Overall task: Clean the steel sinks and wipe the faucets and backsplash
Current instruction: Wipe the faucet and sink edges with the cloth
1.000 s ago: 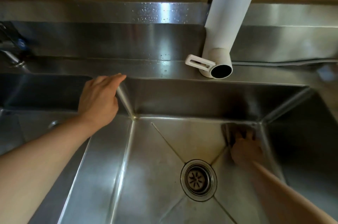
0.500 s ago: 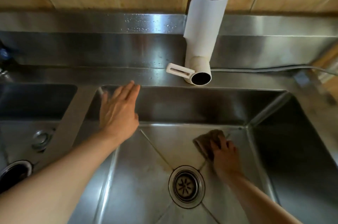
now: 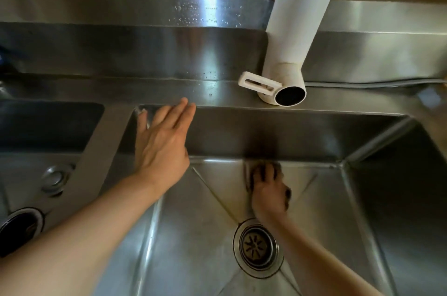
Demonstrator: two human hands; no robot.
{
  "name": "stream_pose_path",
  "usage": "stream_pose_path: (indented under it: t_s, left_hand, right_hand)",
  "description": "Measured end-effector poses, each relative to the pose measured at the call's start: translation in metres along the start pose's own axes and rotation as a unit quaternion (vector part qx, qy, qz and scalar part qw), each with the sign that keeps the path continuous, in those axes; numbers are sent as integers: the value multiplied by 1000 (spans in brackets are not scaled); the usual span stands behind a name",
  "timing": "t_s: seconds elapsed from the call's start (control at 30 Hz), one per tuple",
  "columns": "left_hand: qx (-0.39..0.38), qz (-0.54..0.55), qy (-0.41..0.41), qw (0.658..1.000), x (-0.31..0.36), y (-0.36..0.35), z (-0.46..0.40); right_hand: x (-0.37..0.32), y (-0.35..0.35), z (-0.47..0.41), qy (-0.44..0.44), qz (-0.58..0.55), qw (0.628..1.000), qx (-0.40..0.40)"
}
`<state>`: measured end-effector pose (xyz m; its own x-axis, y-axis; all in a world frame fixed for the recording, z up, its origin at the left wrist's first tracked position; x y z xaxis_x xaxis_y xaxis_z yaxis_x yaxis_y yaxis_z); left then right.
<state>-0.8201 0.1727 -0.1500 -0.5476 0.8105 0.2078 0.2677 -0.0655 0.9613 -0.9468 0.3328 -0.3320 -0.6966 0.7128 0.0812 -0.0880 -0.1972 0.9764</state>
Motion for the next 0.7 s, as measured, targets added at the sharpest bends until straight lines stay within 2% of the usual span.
stream_pose_path:
  t_s: [0.07,0.13,0.23,0.3,0.37,0.43,0.5,0.6,0.63,0.7]
  left_hand:
    - [-23,-1,2,1000,0,3,-2]
    - [-59,-4,5,998,1,6,-1]
    - [-92,11,20,996,-4,12,8]
    - [-99,22,45,994,-11,21,21]
    - [-99,27,77,992,-22,33,40]
    - [-74,26,94,993,-33,46,60]
    - [-39,40,110,992,-43,54,80]
    - [-22,49,136,989,-55,53,109]
    - [-15,54,137,989,-57,54,116]
    - [-3,62,131,989,-58,53,126]
  right_hand:
    - [-53,-8,13,80,14,996,-40]
    - [-89,-7,28,129,6,991,-25]
    - [-109,-16,58,238,35,970,-31]
    - [-109,-20,84,338,31,940,-19]
    - [-99,-15,92,392,40,918,-33]
    - [-84,-4,73,357,72,931,-22]
    - [-66,8,43,236,85,968,12]
    - [-59,12,29,103,43,993,-31]
    - [-69,10,33,102,30,994,-34]
    - [-102,-3,53,184,24,982,-40]
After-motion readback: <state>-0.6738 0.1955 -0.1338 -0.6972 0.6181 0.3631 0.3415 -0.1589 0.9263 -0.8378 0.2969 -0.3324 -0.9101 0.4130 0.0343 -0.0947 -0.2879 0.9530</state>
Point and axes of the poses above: each hand's wrist, its own z-axis away from the middle knuckle, its own y-axis out of the back of the hand, x = y × z, the point moved 7 cm from there along -z, towards the middle knuckle, and after that the axes turned 14 degrees about z, right-handed, at the moved point
